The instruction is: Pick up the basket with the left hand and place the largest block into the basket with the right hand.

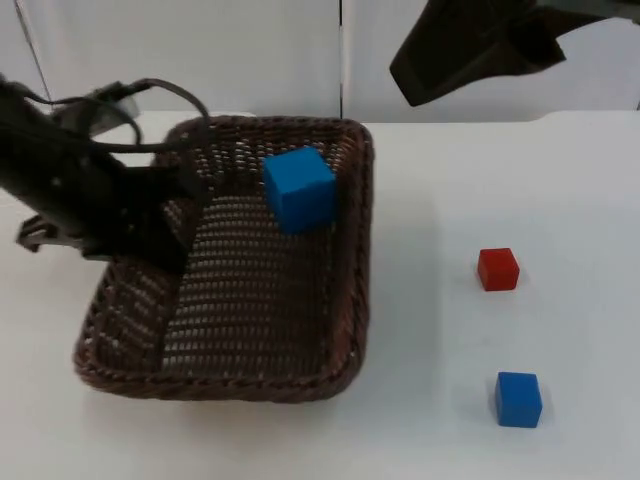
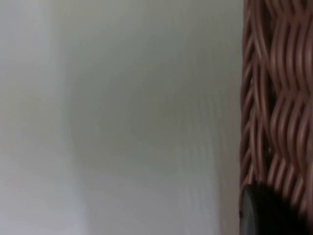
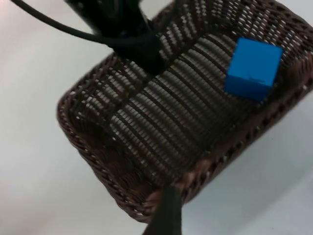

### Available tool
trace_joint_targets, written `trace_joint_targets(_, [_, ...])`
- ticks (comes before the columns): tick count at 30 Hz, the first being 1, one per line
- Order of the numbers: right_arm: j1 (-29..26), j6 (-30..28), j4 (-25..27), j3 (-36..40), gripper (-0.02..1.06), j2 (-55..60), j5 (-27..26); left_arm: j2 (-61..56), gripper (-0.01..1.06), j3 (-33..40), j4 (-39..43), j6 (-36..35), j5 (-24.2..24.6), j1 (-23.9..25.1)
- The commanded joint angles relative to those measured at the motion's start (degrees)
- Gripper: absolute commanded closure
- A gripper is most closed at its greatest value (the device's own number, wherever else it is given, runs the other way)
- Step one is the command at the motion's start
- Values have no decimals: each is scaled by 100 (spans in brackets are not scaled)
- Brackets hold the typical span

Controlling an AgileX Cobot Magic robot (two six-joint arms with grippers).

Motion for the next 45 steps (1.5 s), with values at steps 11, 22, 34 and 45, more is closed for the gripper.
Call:
trace_joint_targets(11, [-20, 83, 27, 15, 32, -58, 112, 581, 105, -296, -580, 228, -320, -222])
trace_joint_targets(22, [-20, 83, 17, 15, 32, -58, 63, 624, 105, -296, -593, 228, -350, -222])
trace_joint_targets(34, [-20, 83, 17, 15, 32, -58, 76, 628, 42, -296, -753, 228, -107, -222])
trace_joint_targets(45, [-20, 83, -149, 15, 32, -275, 63, 319, 27, -296, -450, 244, 33, -69])
